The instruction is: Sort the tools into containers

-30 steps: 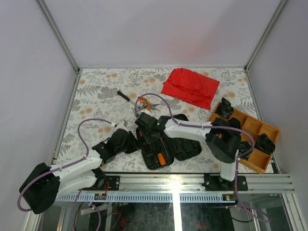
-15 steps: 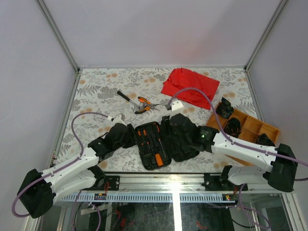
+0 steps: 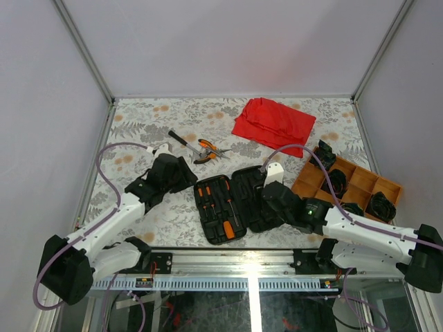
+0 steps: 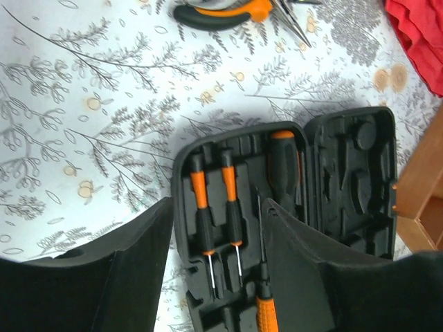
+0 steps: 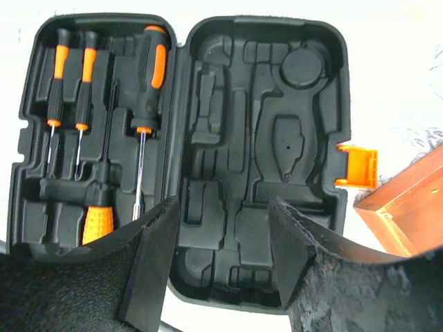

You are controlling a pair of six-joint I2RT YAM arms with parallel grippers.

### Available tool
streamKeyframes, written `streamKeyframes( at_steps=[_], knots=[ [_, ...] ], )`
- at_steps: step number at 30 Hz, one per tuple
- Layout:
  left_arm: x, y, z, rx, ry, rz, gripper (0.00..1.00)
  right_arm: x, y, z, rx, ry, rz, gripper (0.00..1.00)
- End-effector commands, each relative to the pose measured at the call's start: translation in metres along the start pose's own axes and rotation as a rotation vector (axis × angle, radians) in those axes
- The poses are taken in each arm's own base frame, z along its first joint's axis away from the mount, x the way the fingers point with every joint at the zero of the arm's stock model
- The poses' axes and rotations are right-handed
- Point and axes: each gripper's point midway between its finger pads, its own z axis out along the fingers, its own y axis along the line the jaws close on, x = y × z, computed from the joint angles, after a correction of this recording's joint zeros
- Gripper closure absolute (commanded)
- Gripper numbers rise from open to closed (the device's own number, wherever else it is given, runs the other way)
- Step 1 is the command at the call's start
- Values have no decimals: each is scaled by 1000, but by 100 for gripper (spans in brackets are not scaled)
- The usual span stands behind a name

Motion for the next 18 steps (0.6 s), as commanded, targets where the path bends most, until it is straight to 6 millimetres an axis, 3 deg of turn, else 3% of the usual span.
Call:
streamKeyframes(
  at_steps=[1,8,18],
  knots=[
    [-18,-2,4,13,12,37,47,9,4,-6,-58,12,37,38],
    [-36,12,9,-30,38,54,47,0,-11,-9,-35,48,40,35],
    [-39,8,36,-13,62,12,47,-10,-10,11,-133,119,52,34]
  ],
)
